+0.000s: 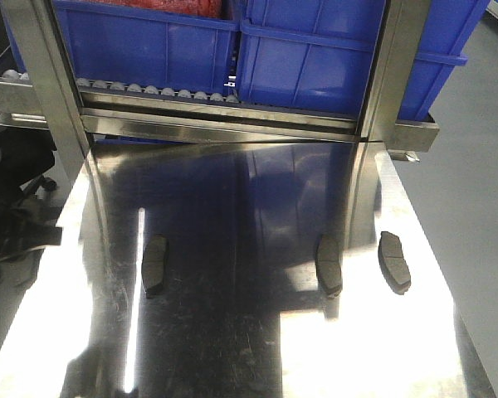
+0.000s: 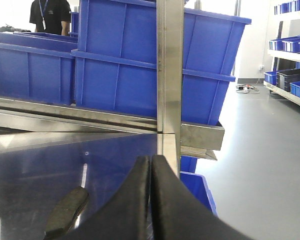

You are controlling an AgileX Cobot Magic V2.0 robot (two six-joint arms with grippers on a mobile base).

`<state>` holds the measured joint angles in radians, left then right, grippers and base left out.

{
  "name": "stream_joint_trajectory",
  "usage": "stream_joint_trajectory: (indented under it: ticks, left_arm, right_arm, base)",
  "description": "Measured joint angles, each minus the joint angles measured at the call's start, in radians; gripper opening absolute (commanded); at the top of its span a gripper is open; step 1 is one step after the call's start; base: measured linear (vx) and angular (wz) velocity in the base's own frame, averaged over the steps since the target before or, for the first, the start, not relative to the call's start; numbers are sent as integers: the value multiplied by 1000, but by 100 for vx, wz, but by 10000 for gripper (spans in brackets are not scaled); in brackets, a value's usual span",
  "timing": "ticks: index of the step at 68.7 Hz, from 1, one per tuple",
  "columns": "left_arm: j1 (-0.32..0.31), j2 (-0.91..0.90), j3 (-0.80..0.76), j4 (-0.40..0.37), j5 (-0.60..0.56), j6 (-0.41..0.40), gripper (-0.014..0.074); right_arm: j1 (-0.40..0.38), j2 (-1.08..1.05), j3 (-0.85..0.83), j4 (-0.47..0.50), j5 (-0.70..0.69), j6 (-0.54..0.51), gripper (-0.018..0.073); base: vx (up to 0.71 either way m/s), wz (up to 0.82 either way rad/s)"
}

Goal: Move and align brake pads A on conveyor

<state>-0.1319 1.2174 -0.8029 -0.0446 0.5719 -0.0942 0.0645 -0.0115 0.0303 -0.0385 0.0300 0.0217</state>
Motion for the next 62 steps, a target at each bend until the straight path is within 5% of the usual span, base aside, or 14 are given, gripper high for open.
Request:
stream_joint_trajectory:
  ticks: [13,35,62]
  left_arm:
    - [0,-285,169,-3,-94,1,-6]
    - [0,-718,350,-7,-98,3,-6]
    - [0,-820,388,34,-116,4,-6]
  right_arm:
    - [0,0,0,0,0,0,-10]
    - [0,0,0,0,0,0,-10]
    - [0,0,0,0,0,0,-10]
  base:
    - [0,0]
    - [0,0]
    - [0,0]
